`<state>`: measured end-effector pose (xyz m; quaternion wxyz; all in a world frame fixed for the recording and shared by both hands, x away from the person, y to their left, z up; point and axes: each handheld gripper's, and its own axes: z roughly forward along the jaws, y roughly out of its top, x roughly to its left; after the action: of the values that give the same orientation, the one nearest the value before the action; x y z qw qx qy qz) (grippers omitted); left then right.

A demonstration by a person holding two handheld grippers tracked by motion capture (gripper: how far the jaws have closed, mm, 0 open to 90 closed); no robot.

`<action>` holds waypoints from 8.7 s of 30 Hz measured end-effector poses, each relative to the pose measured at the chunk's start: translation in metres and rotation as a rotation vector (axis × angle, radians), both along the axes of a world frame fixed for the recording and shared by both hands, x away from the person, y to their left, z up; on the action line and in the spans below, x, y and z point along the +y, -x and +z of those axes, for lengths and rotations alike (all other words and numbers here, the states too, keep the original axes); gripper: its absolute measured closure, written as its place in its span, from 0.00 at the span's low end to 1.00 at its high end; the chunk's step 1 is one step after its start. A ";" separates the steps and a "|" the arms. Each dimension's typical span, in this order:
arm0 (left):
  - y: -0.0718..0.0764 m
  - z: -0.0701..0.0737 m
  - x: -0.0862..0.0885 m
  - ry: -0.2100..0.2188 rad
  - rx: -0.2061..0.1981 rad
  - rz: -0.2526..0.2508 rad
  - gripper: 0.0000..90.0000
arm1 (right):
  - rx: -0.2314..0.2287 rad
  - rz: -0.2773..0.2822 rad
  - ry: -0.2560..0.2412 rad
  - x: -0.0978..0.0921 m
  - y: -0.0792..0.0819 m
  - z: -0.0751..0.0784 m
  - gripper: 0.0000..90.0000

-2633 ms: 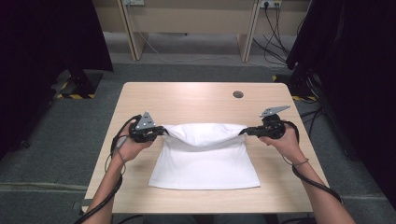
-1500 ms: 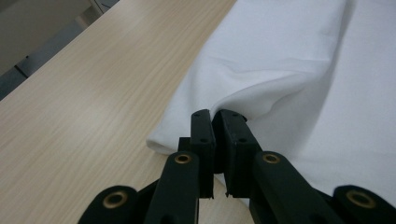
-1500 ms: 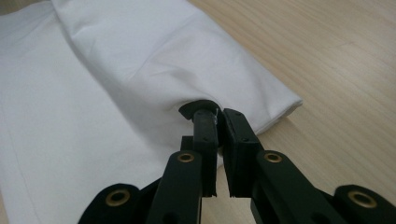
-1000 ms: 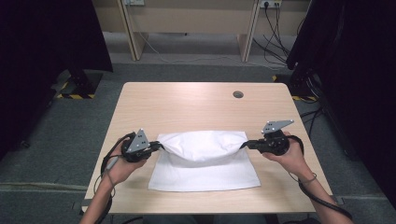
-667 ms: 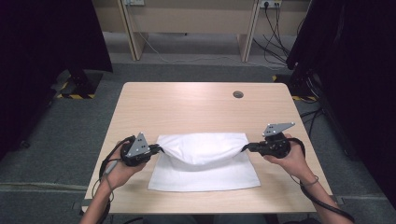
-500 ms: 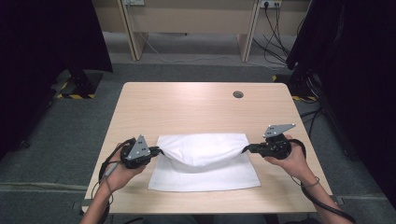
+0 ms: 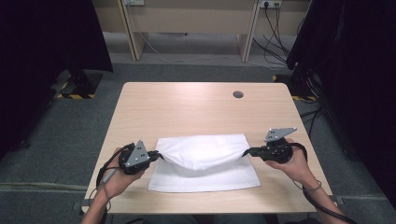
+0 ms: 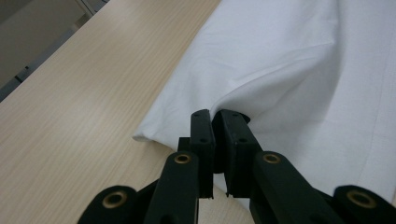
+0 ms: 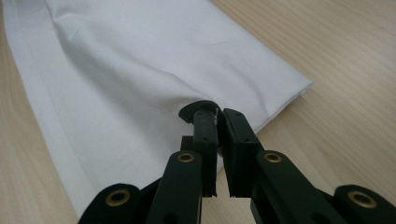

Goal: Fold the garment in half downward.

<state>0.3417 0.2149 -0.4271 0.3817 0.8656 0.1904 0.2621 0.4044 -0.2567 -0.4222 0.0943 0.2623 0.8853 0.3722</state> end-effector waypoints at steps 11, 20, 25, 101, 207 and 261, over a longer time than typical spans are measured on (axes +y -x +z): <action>0.011 0.001 -0.001 -0.016 -0.002 -0.015 0.92 | -0.005 0.007 0.006 -0.002 0.006 0.001 0.94; 0.021 0.004 0.000 -0.028 -0.012 -0.025 0.92 | -0.009 0.026 0.014 -0.001 0.014 0.003 0.94; 0.027 0.006 0.000 -0.036 -0.023 -0.032 0.92 | -0.008 0.033 0.018 -0.002 0.018 0.002 0.94; 0.048 -0.042 -0.017 -0.207 0.155 -0.134 0.89 | 0.034 0.118 0.155 0.000 0.054 -0.037 0.94; -0.067 -0.027 -0.097 -0.093 0.067 -0.085 0.59 | -0.071 -0.005 0.172 0.067 -0.017 -0.019 0.75; -0.055 -0.041 -0.066 -0.087 0.091 0.043 0.57 | -0.051 -0.094 0.193 0.043 -0.003 -0.037 0.70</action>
<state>0.3970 0.1485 -0.4678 0.3290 0.8881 0.2147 0.2388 0.4072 -0.2139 -0.4587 0.1590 0.2834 0.9011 0.2872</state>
